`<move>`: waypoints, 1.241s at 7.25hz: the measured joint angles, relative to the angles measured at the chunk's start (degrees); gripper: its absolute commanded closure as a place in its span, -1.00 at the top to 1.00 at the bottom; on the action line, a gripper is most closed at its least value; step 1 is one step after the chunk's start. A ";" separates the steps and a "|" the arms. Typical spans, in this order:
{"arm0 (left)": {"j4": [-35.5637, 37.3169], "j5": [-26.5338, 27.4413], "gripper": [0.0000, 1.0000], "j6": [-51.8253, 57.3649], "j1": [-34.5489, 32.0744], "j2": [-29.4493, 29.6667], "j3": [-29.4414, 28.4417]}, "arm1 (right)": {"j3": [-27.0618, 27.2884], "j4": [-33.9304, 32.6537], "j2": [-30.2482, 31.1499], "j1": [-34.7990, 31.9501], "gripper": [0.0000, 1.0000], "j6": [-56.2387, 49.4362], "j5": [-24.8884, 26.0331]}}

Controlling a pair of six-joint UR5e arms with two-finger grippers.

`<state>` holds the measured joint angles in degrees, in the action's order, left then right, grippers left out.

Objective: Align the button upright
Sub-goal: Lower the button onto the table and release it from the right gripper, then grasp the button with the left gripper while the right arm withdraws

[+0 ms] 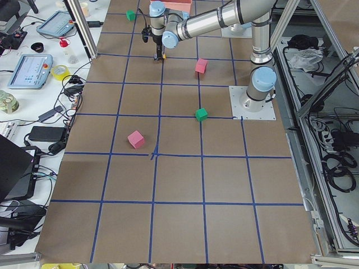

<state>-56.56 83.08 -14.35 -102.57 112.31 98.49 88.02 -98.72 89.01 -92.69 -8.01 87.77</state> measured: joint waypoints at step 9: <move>8.80 -2.58 -0.24 -6.96 -5.62 8.93 0.21 | -0.06 4.63 -0.24 0.23 1.00 -0.76 -0.38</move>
<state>-47.75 80.50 -21.30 -108.19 121.24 98.70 87.96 -94.09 88.77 -92.46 -8.76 87.39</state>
